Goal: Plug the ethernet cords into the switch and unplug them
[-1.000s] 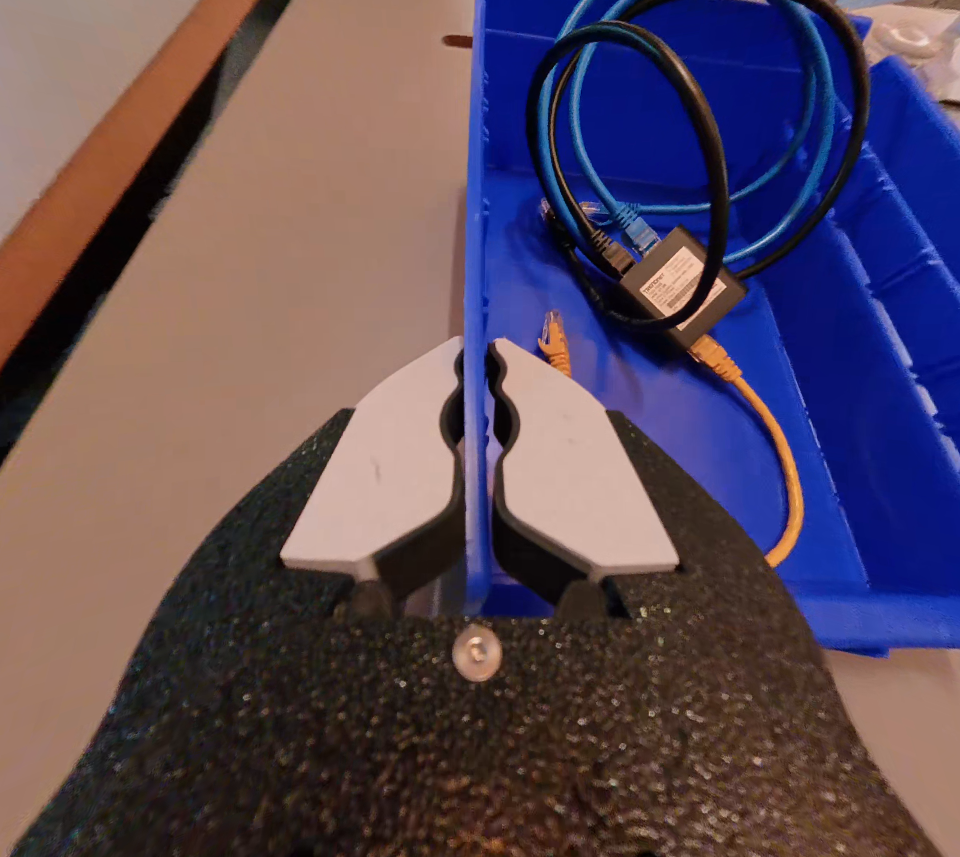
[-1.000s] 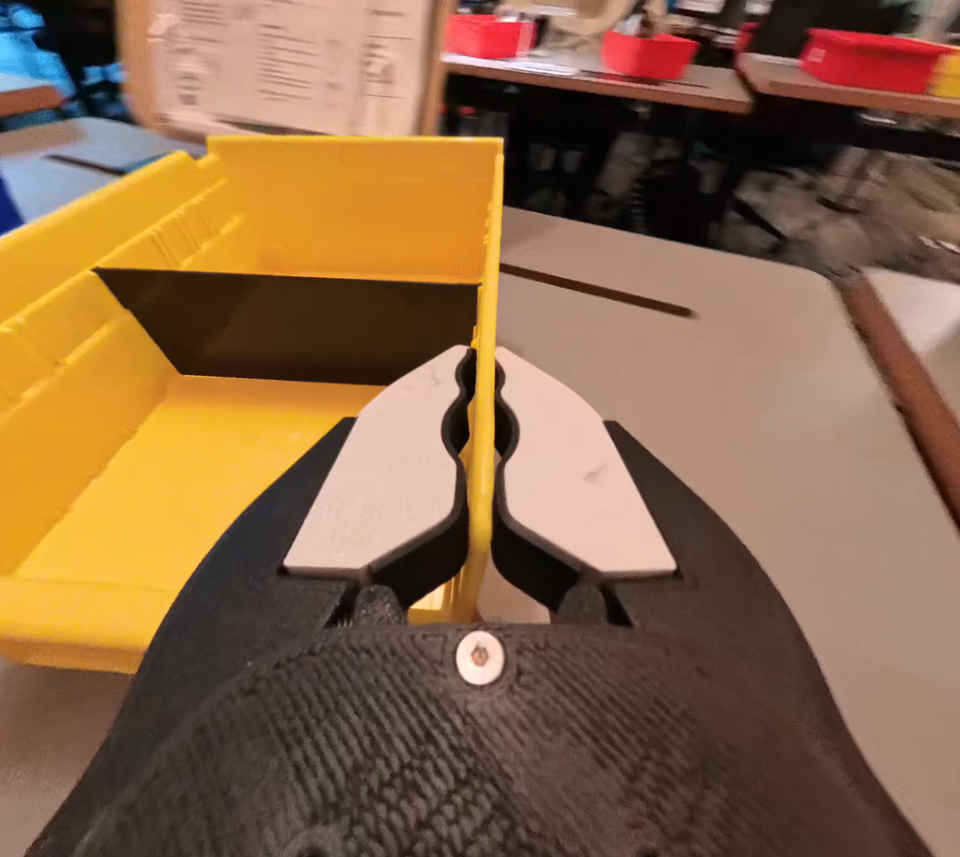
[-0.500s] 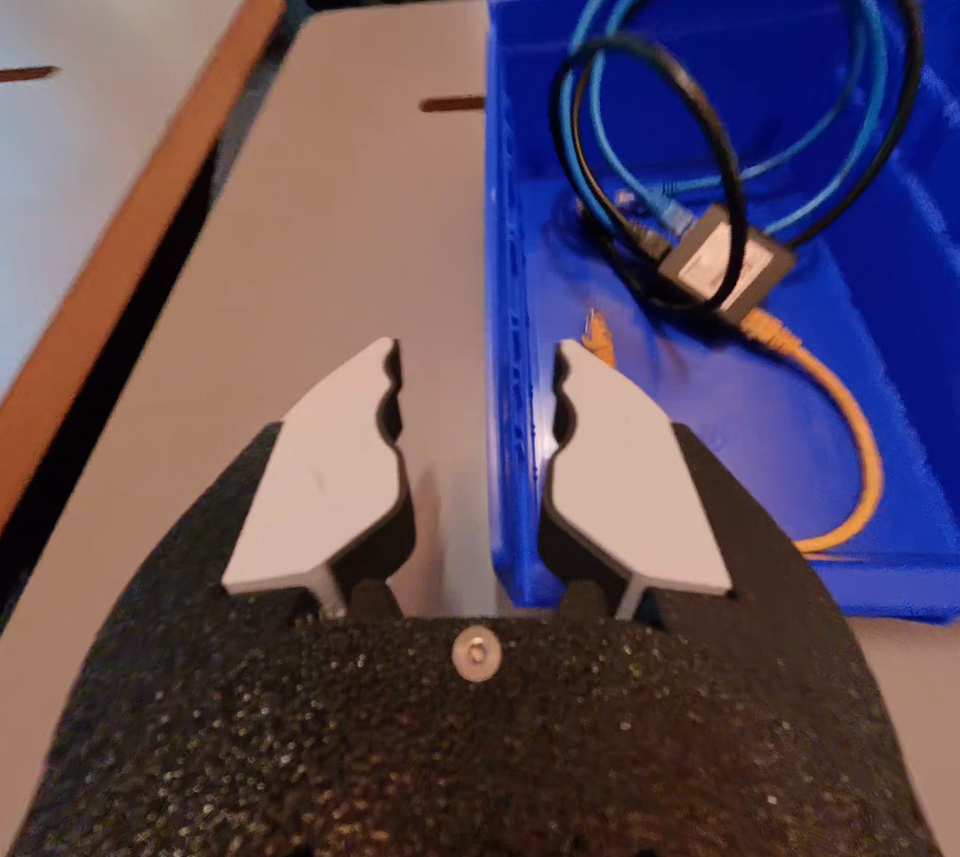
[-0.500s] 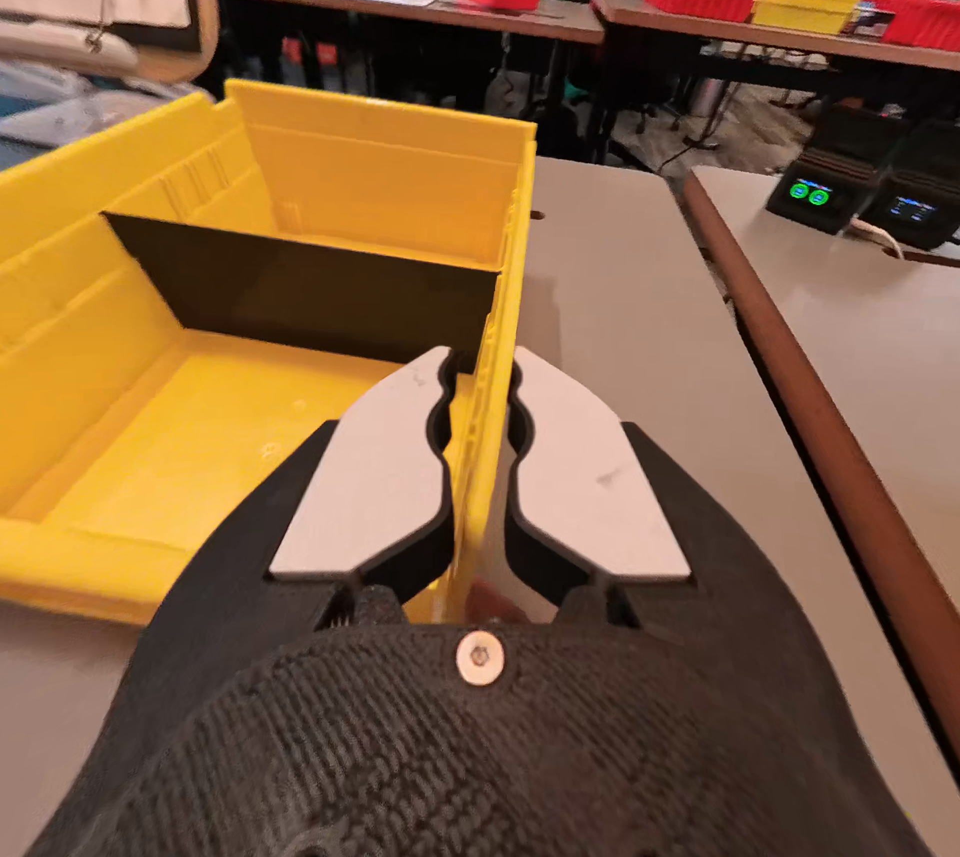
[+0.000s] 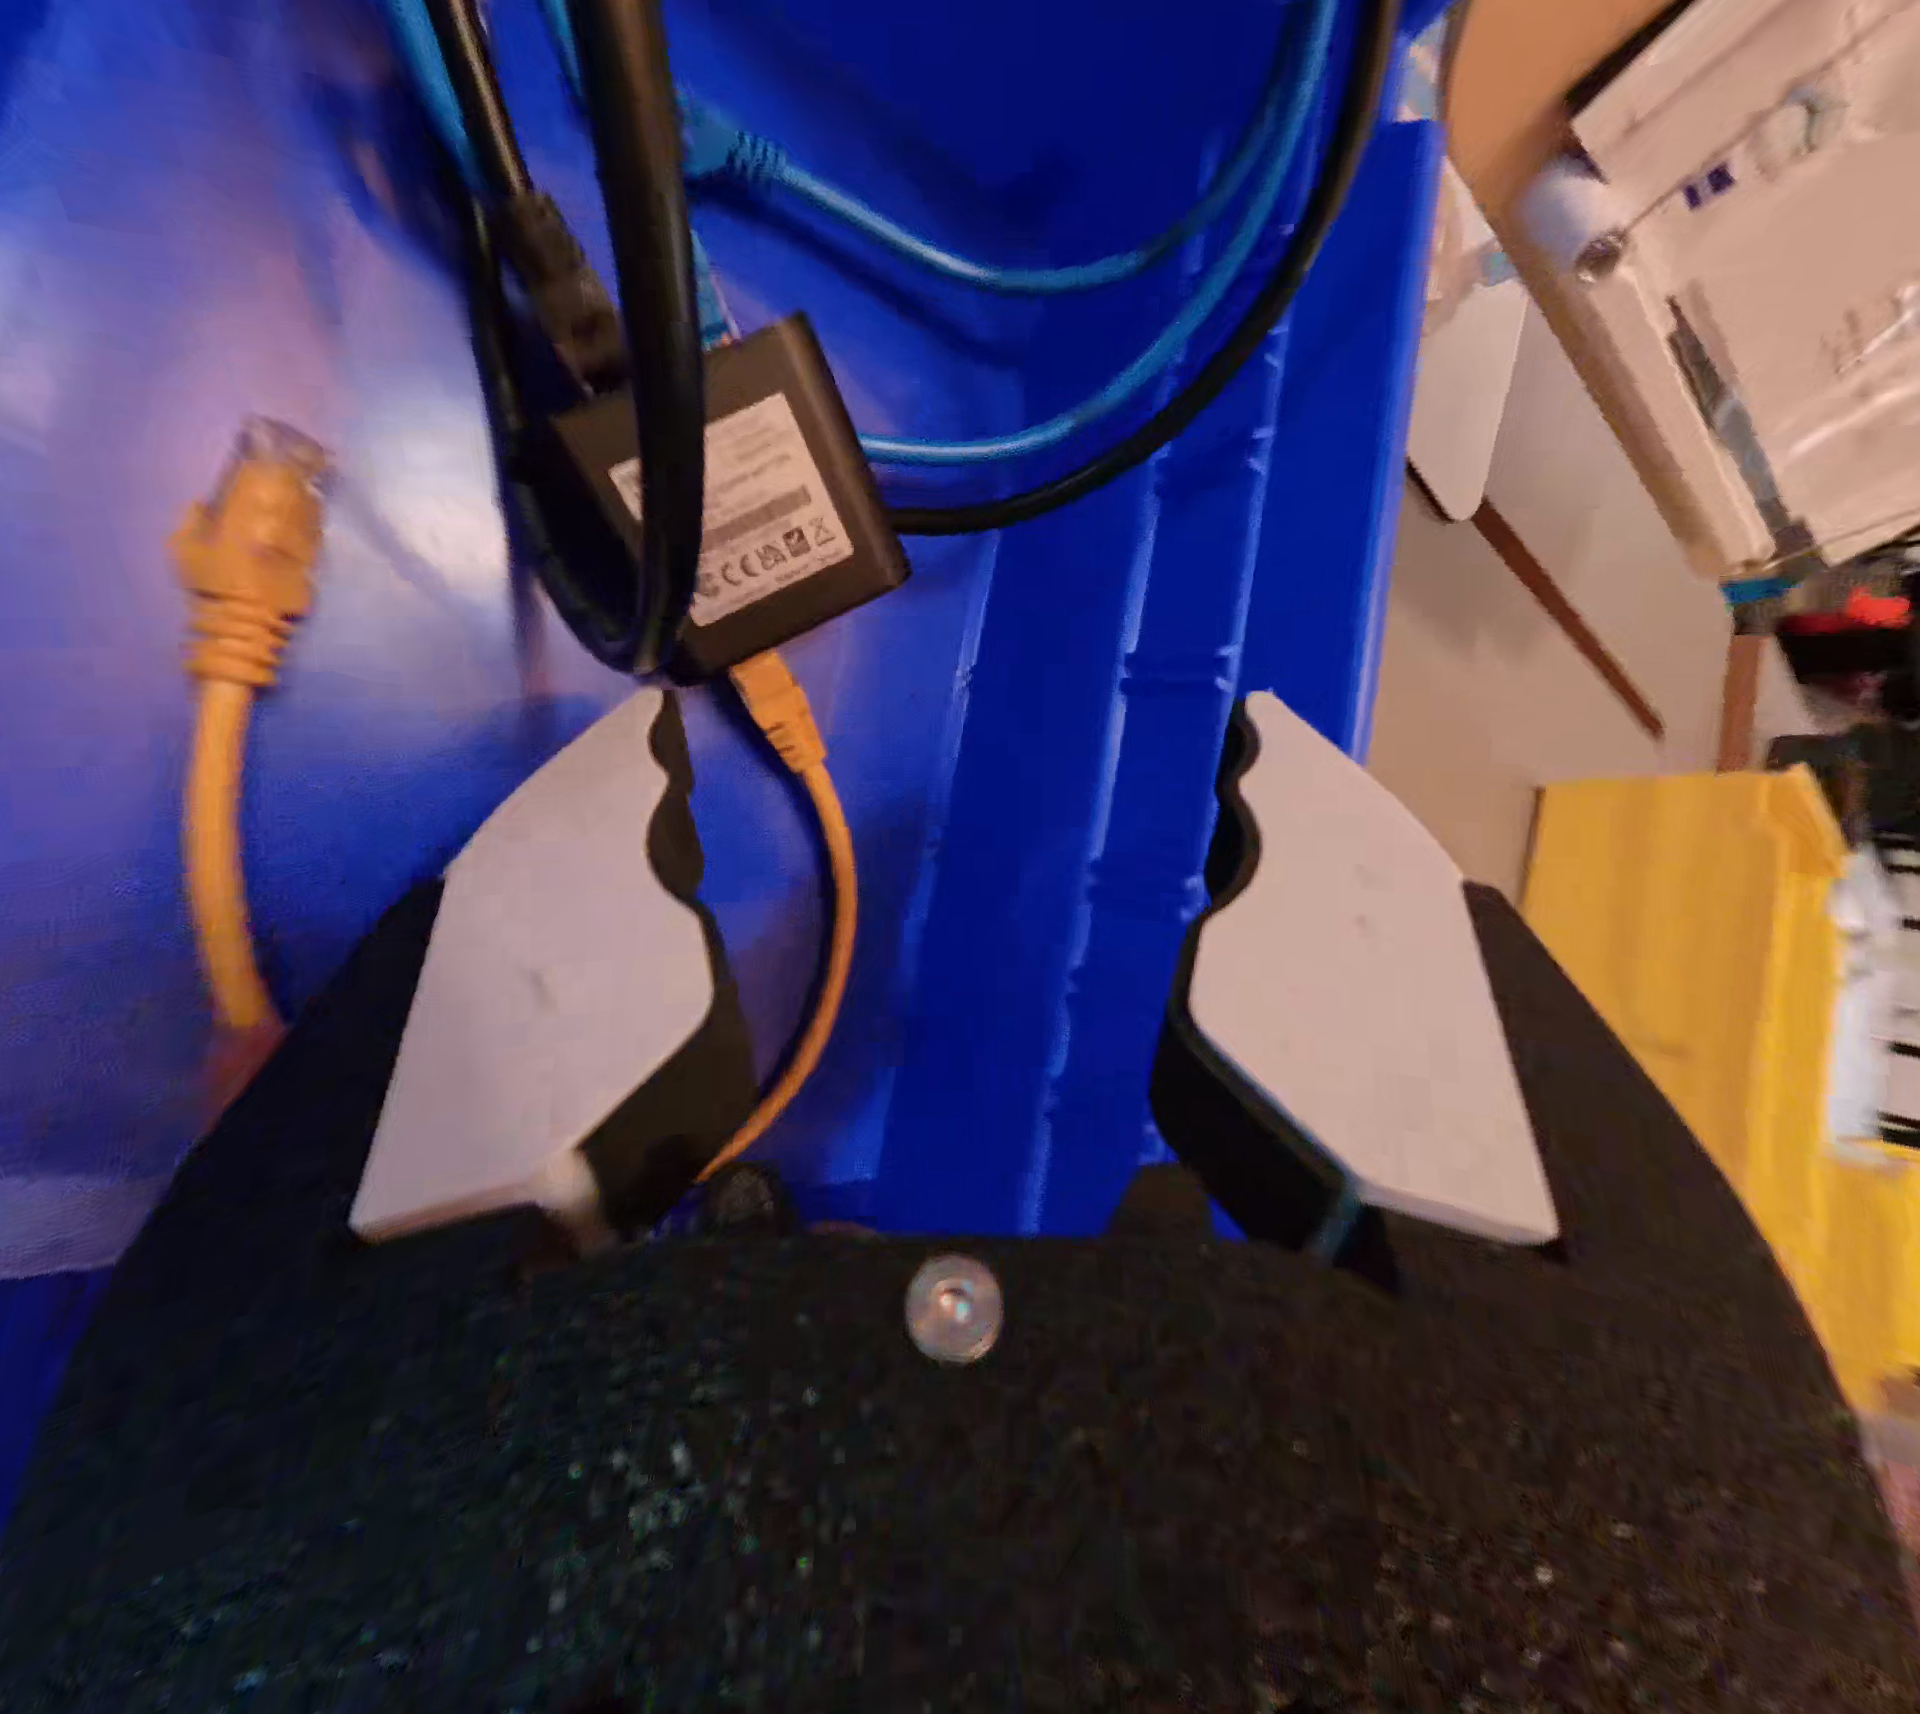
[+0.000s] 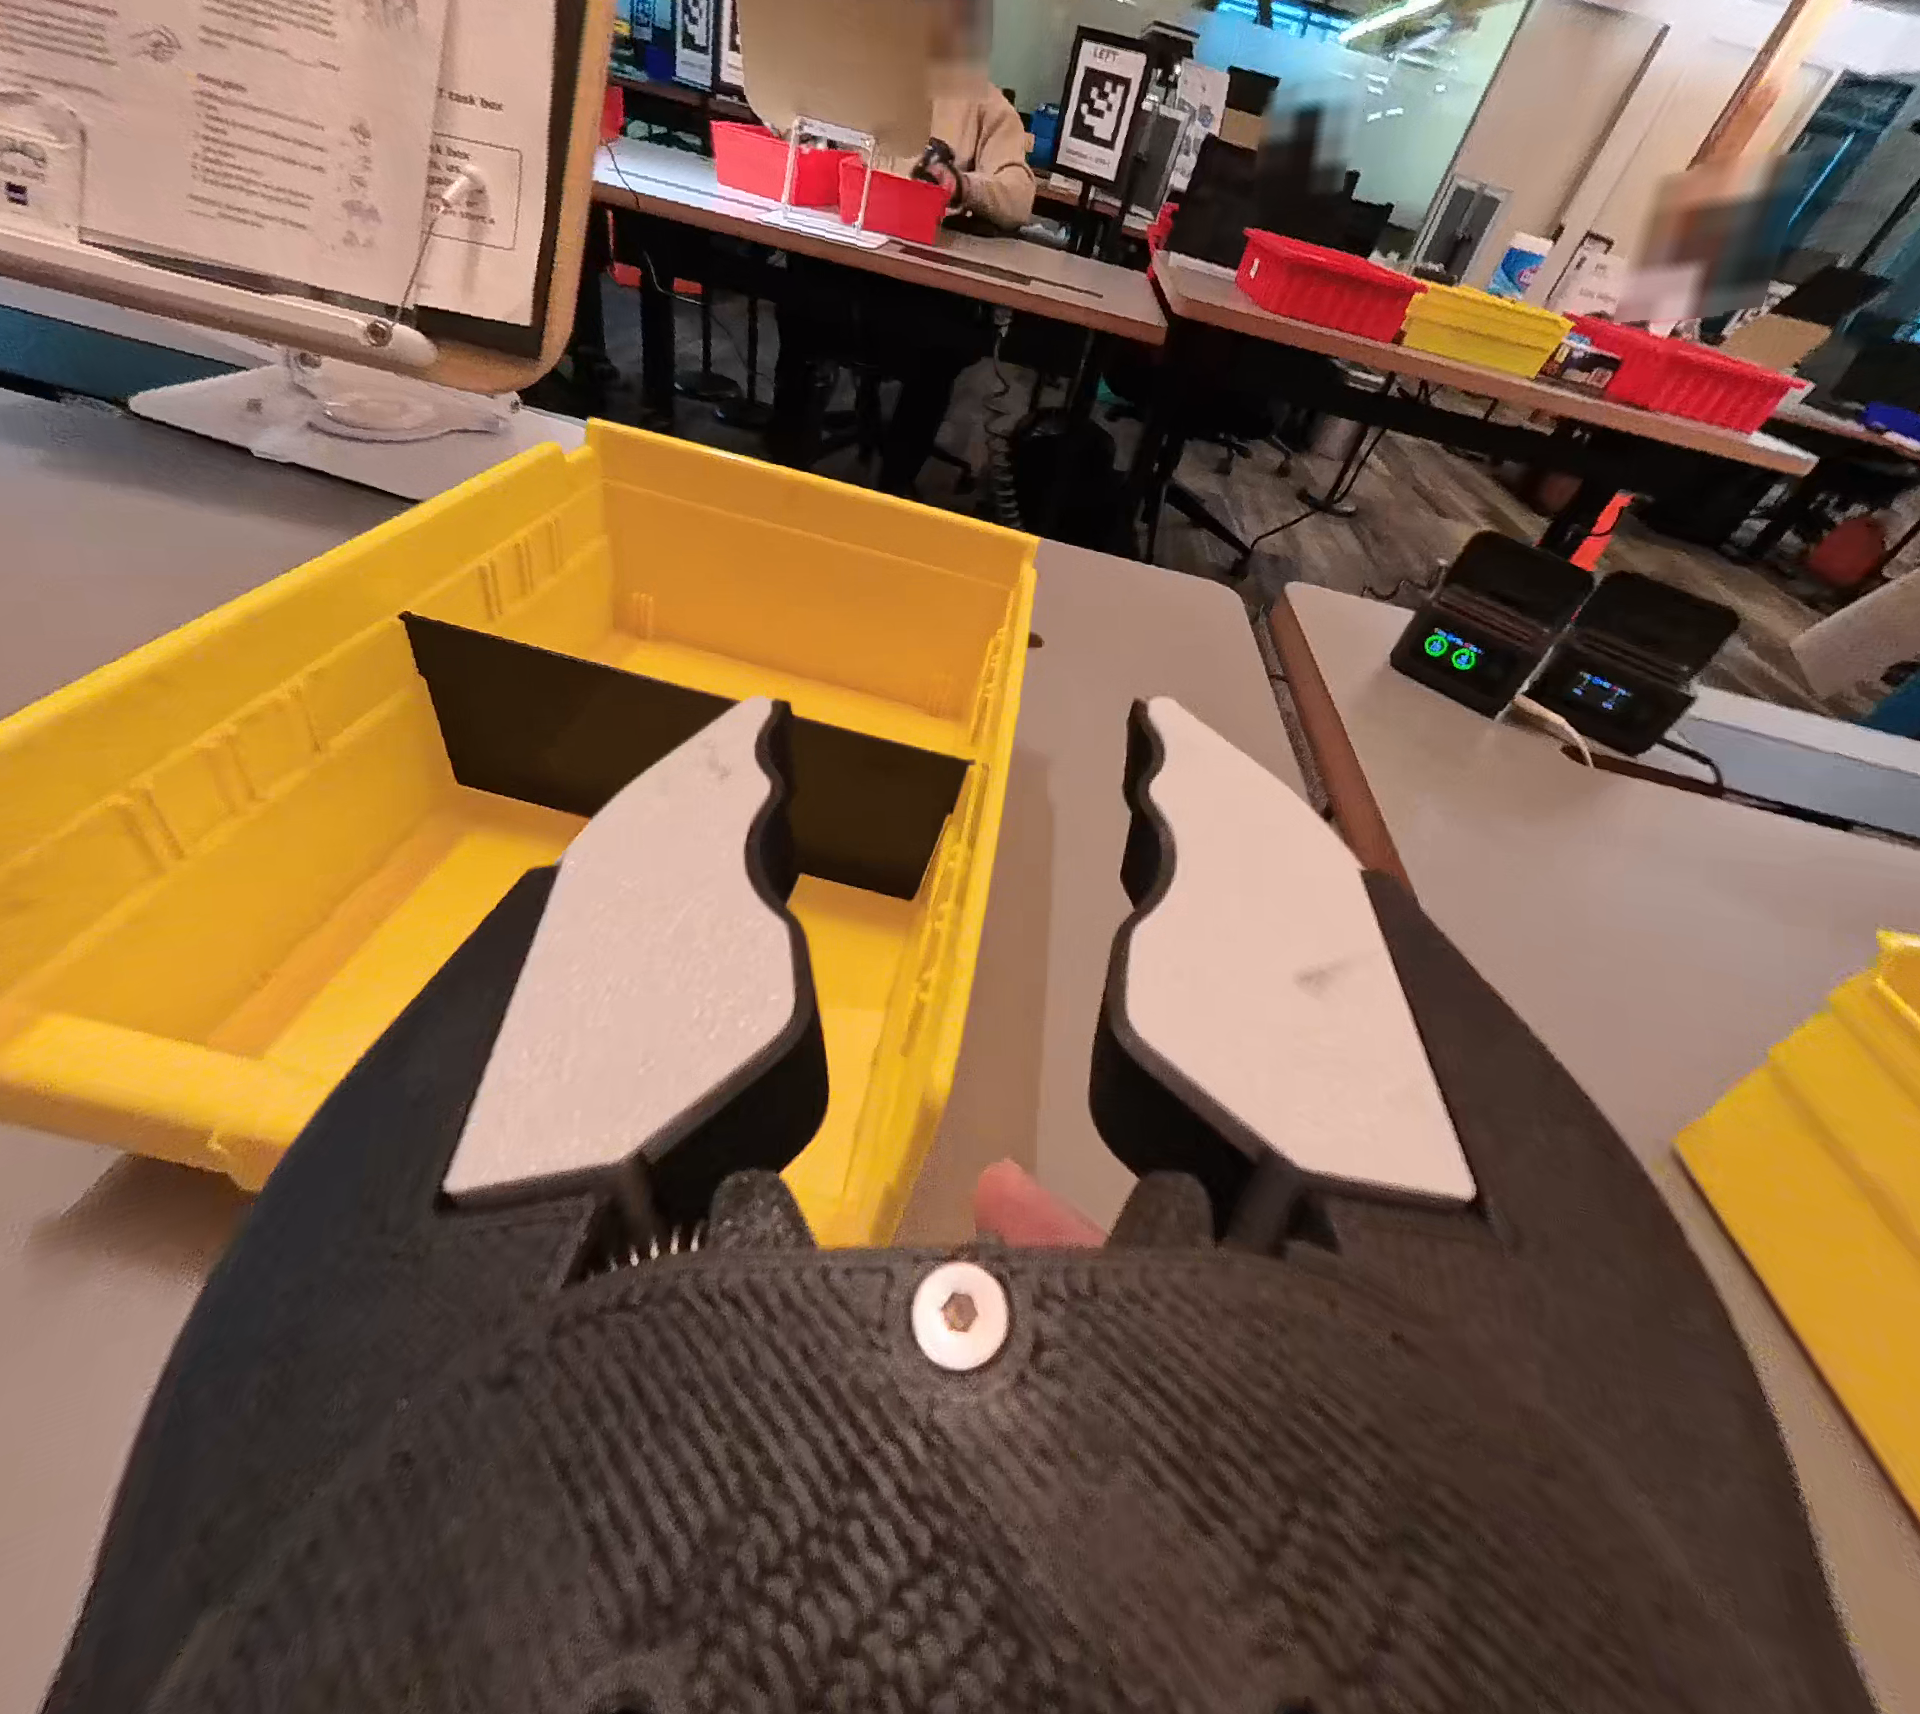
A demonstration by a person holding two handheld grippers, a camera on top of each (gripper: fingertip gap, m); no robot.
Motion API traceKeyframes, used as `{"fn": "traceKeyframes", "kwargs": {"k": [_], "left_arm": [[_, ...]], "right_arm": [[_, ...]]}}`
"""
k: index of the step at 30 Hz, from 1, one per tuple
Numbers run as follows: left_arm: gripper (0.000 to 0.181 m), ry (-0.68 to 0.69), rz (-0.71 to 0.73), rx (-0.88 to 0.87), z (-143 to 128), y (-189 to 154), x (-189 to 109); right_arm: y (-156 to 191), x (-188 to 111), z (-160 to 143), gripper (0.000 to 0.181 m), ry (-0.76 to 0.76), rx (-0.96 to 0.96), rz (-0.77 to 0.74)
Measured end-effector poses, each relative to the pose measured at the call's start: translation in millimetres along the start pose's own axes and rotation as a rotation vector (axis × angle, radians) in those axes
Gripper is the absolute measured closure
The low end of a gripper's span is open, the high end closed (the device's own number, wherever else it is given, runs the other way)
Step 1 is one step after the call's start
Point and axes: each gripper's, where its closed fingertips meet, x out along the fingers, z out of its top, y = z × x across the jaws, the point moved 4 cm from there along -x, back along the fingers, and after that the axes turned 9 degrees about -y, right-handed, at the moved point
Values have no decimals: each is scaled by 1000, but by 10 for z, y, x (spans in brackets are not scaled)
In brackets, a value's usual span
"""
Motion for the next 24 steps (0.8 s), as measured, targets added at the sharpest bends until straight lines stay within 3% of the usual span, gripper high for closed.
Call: {"fn": "traceKeyframes", "kwargs": {"k": [2,5,13,24], "left_arm": [[85,18,21,-63,0,16,126],[85,16,174,-113,40,190,287],[118,-76,357,-78,133,306,427],[119,-165,253,12,121,353,399]], "right_arm": [[-50,-46,13,122,-19,34,-9],[-97,-73,16,125,-46,70,-9],[-53,-62,4,125,-51,104,31],[121,-35,98,126,-70,103,88]]}}
